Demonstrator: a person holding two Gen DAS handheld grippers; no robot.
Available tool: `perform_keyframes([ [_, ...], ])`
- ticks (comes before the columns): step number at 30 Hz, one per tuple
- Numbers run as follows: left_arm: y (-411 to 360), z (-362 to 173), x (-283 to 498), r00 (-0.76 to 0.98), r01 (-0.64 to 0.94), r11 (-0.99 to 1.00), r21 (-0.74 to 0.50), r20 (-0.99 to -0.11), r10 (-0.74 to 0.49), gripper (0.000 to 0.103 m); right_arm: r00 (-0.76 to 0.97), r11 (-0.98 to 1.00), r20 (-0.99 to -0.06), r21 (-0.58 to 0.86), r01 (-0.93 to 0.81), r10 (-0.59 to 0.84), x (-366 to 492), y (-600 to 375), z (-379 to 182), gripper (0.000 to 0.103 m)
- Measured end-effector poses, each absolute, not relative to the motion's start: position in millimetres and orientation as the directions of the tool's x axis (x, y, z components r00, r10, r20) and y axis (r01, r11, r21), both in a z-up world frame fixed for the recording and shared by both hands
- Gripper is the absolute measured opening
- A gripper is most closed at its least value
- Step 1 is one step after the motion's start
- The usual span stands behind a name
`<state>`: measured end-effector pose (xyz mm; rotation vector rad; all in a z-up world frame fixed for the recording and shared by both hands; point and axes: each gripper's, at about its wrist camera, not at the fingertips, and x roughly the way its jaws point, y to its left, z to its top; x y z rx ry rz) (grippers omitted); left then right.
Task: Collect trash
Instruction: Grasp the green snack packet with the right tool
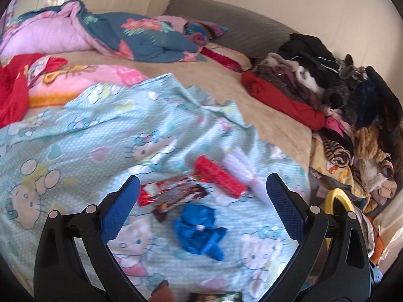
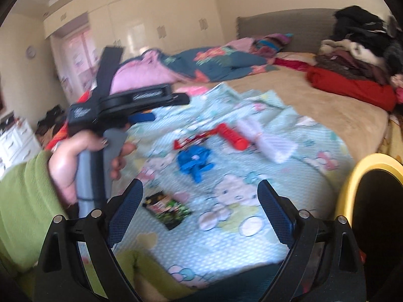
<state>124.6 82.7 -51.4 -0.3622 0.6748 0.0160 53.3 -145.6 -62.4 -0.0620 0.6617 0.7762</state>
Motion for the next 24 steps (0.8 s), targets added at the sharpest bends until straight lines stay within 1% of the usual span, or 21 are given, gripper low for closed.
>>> perform_keyframes([
  [2,91.4,-59.0,126.0,0.772,-0.144,0.932,-0.333,-0.627,-0.105,0.092,0.478,0.686,-0.597,0.174,-0.707,0.644,50.3,-131.4,-66.7,0.089],
  [3,96.3,-64.2,127.7,0.76,-0.151,0.926,-0.345,-0.64,-0.114,0.092,0.467,0.676,-0.604,0.169,-0.717,0.646,50.0,-126.5,-68.1,0.086],
  [5,103.6,-73.7,131.4,0.736,-0.155,0.917,-0.367,-0.662,-0.141,0.092,0.436,0.658,-0.63,0.163,-0.735,0.643,50.7,-115.1,-73.4,0.083],
  [8,113.7,-87.9,132.9,0.714,-0.176,0.908,-0.381,-0.684,-0.149,0.091,0.393,0.63,-0.661,0.156,-0.761,0.639,51.2,-99.2,-82.6,0.078],
  [10,118.8,-95.9,133.4,0.705,-0.188,0.897,-0.399,-0.691,-0.159,0.085,0.367,0.612,-0.688,0.141,-0.778,0.626,51.7,-88.5,-90.1,0.077],
  [12,123.3,-102.6,134.5,0.697,-0.2,0.887,-0.415,-0.697,-0.169,0.08,0.347,0.6,-0.708,0.136,-0.789,0.616,51.7,-81.2,-96.7,0.074],
  [13,126.0,-106.0,135.1,0.694,-0.202,0.881,-0.428,-0.697,-0.179,0.075,0.334,0.593,-0.717,0.136,-0.794,0.612,52.7,-78.3,-99.9,0.074],
  [15,134.5,-115.4,136.8,0.688,-0.206,0.849,-0.486,-0.689,-0.228,0.07,0.319,0.589,-0.745,0.12,-0.799,0.586,55.6,-70.3,-108.6,0.071],
  [17,142.9,-126.0,138.4,0.68,-0.22,0.809,-0.546,-0.68,-0.274,0.067,0.304,0.584,-0.768,0.111,-0.804,0.564,58.7,-63.8,-116.4,0.069],
  [19,144.9,-131.4,139.9,0.674,-0.229,0.798,-0.558,-0.682,-0.284,0.062,0.292,0.581,-0.786,0.102,-0.808,0.544,62.6,-57.2,-124.6,0.065],
  [24,148.1,-141.4,144.2,0.67,-0.244,0.768,-0.592,-0.675,-0.308,0.062,0.289,0.589,-0.814,0.08,-0.804,0.504,70.6,-46.4,-135.9,0.049],
])
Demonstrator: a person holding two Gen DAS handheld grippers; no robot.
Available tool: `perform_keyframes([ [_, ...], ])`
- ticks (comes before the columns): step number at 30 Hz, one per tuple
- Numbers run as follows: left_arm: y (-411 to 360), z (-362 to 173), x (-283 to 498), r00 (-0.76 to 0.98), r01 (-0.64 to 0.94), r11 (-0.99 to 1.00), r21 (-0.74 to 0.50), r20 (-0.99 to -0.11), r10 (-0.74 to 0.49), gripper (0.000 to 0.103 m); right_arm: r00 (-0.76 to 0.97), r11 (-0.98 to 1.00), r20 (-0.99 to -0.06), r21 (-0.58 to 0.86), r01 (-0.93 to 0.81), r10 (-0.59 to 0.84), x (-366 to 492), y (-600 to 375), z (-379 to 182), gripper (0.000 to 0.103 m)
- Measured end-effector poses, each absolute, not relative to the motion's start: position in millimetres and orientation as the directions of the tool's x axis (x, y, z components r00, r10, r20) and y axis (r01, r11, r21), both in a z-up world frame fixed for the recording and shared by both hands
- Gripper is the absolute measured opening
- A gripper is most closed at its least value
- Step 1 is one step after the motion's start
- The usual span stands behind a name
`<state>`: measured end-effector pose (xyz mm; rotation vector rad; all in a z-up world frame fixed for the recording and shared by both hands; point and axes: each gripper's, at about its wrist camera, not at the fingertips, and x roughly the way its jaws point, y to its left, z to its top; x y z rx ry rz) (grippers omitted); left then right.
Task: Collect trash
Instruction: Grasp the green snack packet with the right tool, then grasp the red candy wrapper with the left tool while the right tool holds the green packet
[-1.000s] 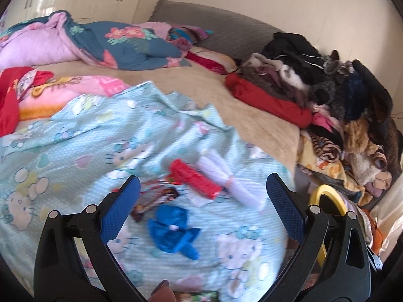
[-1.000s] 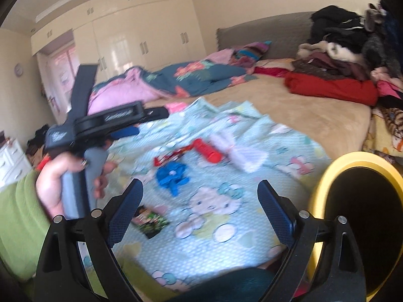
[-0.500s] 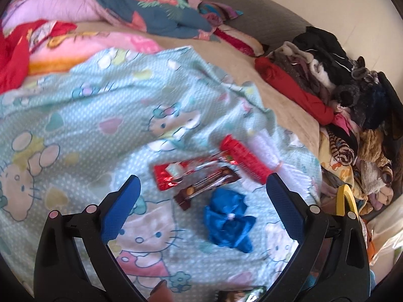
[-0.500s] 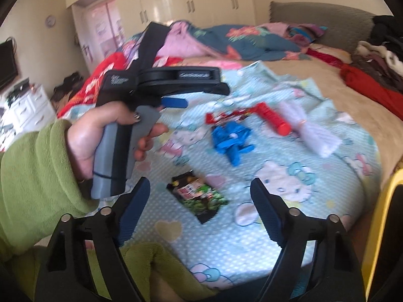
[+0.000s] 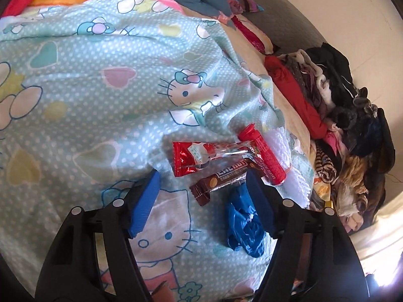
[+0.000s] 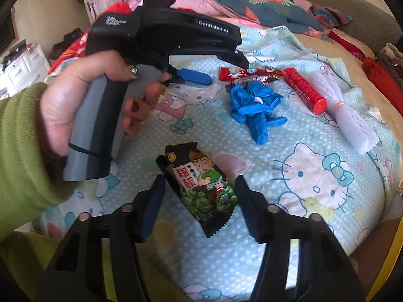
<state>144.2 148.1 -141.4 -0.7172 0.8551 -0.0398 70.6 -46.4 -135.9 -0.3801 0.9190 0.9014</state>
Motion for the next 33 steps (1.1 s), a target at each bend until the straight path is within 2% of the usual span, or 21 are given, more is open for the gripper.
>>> perform_keyframes([
  [5,148.2,-143.6,151.6,0.679,-0.245,0.753,-0.611,-0.662,-0.317,0.062,0.284,0.616,-0.801,0.13,-0.777,0.527,78.5,-56.0,-138.2,0.041],
  [8,150.2,-146.9,156.4,0.687,-0.255,0.734,-0.63,-0.652,-0.321,0.055,0.293,0.631,-0.794,0.143,-0.762,0.533,81.3,-62.6,-137.8,0.039],
  [11,153.2,-148.8,160.5,0.69,-0.268,0.721,-0.639,-0.65,-0.32,0.045,0.303,0.643,-0.79,0.145,-0.752,0.533,80.5,-65.9,-137.7,0.039],
  [15,155.7,-147.0,162.5,0.698,-0.263,0.697,-0.667,-0.631,-0.339,0.021,0.315,0.655,-0.784,0.149,-0.741,0.535,79.7,-70.1,-136.8,0.039],
  [19,151.1,-137.0,160.3,0.713,-0.229,0.7,-0.676,-0.606,-0.352,0.005,0.333,0.676,-0.772,0.164,-0.718,0.541,80.1,-77.6,-134.6,0.038],
  [27,145.2,-109.0,152.1,0.752,-0.181,0.707,-0.683,-0.56,-0.348,0.0,0.363,0.708,-0.725,0.24,-0.664,0.586,86.2,-100.2,-125.9,0.038],
  [31,142.9,-101.1,150.0,0.756,-0.191,0.745,-0.64,-0.58,-0.304,0.0,0.372,0.718,-0.712,0.263,-0.645,0.595,86.9,-109.4,-122.3,0.038],
  [32,144.3,-102.0,149.0,0.756,-0.208,0.746,-0.633,-0.588,-0.289,0.001,0.376,0.719,-0.709,0.263,-0.644,0.596,86.8,-110.4,-121.0,0.038],
  [33,146.6,-105.1,147.9,0.75,-0.228,0.742,-0.63,-0.6,-0.279,0.008,0.381,0.719,-0.706,0.261,-0.644,0.598,86.1,-111.1,-119.5,0.038],
])
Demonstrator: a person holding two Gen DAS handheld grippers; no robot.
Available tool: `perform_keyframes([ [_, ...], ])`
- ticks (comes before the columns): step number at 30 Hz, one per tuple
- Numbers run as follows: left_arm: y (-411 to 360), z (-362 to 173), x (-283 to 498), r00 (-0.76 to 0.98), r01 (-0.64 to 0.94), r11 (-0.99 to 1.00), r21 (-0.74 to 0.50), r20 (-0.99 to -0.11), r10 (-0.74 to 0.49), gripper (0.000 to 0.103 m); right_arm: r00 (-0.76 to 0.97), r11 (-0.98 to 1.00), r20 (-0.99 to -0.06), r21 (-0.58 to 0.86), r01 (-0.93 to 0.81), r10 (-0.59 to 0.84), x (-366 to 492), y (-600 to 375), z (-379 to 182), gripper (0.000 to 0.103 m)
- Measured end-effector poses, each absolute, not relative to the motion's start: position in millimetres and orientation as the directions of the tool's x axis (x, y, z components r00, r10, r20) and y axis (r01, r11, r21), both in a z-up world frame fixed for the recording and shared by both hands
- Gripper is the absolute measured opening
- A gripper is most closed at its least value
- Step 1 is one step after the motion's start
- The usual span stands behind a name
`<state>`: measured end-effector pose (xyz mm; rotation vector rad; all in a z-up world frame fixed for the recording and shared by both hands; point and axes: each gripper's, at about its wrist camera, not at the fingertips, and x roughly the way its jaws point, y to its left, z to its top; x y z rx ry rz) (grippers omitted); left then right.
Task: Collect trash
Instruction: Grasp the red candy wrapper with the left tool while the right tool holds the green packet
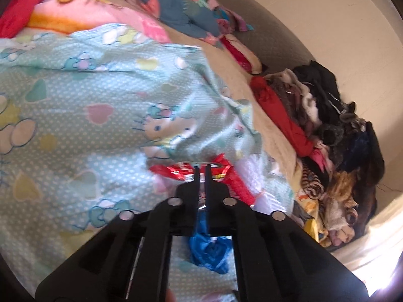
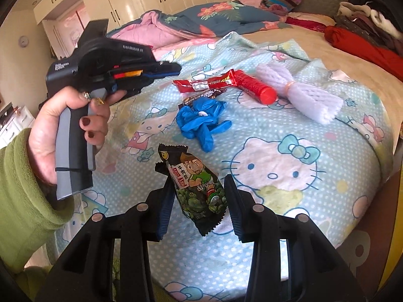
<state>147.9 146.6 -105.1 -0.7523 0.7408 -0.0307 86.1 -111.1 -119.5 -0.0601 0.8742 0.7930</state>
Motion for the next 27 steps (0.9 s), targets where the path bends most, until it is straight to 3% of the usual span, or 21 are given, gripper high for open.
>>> perform_keyframes([
  [1,149.0,-108.8,146.9,0.744,-0.246,0.734,-0.633,-0.609,-0.275,0.02,0.383,0.718,-0.704,0.26,-0.645,0.599,85.0,-111.1,-118.1,0.038],
  [6,156.7,-127.0,145.8,0.726,-0.303,0.685,-0.662,-0.627,-0.284,0.033,0.39,0.72,-0.696,0.264,-0.642,0.603,79.0,-117.9,-112.6,0.038],
  [17,160.3,-144.2,167.8,0.722,-0.37,0.599,-0.71,-0.625,-0.295,0.035,0.471,0.762,-0.652,0.27,-0.589,0.595,88.2,-151.5,-87.4,0.038],
  [18,161.4,-146.3,169.2,0.721,-0.38,0.589,-0.713,-0.627,-0.295,0.033,0.48,0.767,-0.649,0.266,-0.584,0.59,89.4,-155.2,-85.0,0.038],
  [22,163.9,-150.7,171.2,0.726,-0.398,0.556,-0.73,-0.621,-0.296,0.005,0.514,0.789,-0.64,0.254,-0.559,0.571,93.2,-169.3,-78.9,0.038],
  [27,155.4,-132.9,164.9,0.754,-0.349,0.594,-0.725,-0.593,-0.281,0.001,0.544,0.807,-0.626,0.263,-0.528,0.56,99.7,-184.5,-74.3,0.038],
])
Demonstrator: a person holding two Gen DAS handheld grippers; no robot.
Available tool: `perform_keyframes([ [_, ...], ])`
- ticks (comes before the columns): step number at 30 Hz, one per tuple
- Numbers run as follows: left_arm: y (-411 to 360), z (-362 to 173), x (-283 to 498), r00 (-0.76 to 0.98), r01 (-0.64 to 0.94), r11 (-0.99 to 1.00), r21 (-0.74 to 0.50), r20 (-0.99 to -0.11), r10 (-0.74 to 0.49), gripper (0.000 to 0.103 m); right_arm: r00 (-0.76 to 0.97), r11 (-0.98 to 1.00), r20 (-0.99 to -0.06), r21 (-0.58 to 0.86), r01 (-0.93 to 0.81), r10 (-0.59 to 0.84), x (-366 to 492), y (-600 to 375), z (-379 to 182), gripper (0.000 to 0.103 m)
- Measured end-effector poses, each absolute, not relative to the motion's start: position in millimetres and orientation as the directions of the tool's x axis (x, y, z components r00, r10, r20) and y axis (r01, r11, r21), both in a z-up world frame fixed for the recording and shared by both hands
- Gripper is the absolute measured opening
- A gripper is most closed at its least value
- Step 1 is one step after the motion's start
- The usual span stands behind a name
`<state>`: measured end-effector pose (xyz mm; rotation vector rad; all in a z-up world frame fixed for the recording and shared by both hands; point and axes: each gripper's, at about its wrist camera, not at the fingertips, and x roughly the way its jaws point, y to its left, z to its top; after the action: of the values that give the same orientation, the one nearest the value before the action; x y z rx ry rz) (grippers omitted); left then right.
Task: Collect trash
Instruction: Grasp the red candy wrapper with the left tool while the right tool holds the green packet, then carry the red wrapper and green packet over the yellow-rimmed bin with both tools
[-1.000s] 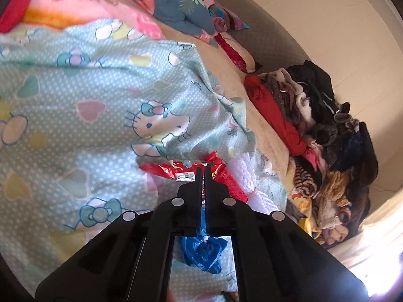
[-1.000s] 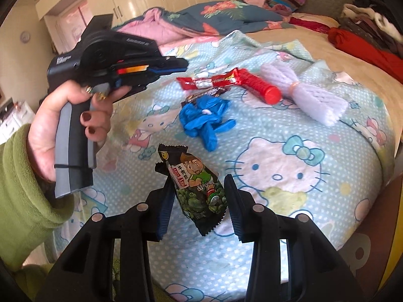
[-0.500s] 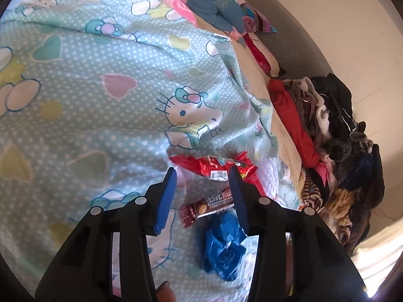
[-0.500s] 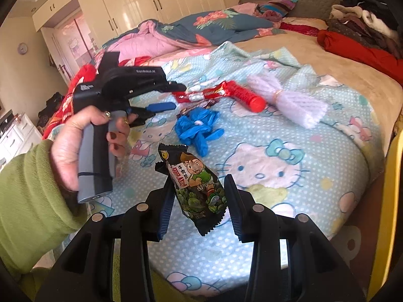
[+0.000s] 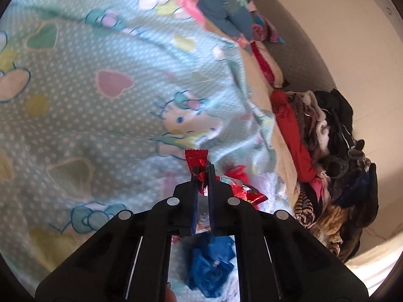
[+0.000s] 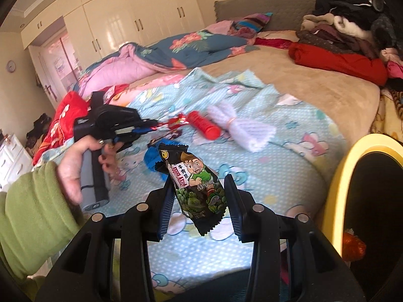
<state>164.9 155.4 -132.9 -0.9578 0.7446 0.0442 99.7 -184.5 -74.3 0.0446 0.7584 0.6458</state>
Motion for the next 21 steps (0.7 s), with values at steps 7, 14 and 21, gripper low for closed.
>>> perform_keyframes([
  [7,135.6,-89.2,155.0,0.802,-0.253,0.655,-0.712,-0.533,-0.27,0.001,0.581,0.825,-0.602,0.275,-0.493,0.548,104.3,-207.0,-66.7,0.038],
  [14,94.5,-55.5,151.3,0.811,-0.145,0.735,-0.663,-0.505,-0.296,0.001,0.61,0.835,-0.579,0.288,-0.468,0.541,107.0,-226.6,-58.9,0.038],
  [21,49.7,-38.8,148.5,0.799,-0.051,0.786,-0.616,-0.497,-0.338,0.001,0.645,0.848,-0.551,0.306,-0.433,0.529,108.1,-250.0,-50.7,0.038],
])
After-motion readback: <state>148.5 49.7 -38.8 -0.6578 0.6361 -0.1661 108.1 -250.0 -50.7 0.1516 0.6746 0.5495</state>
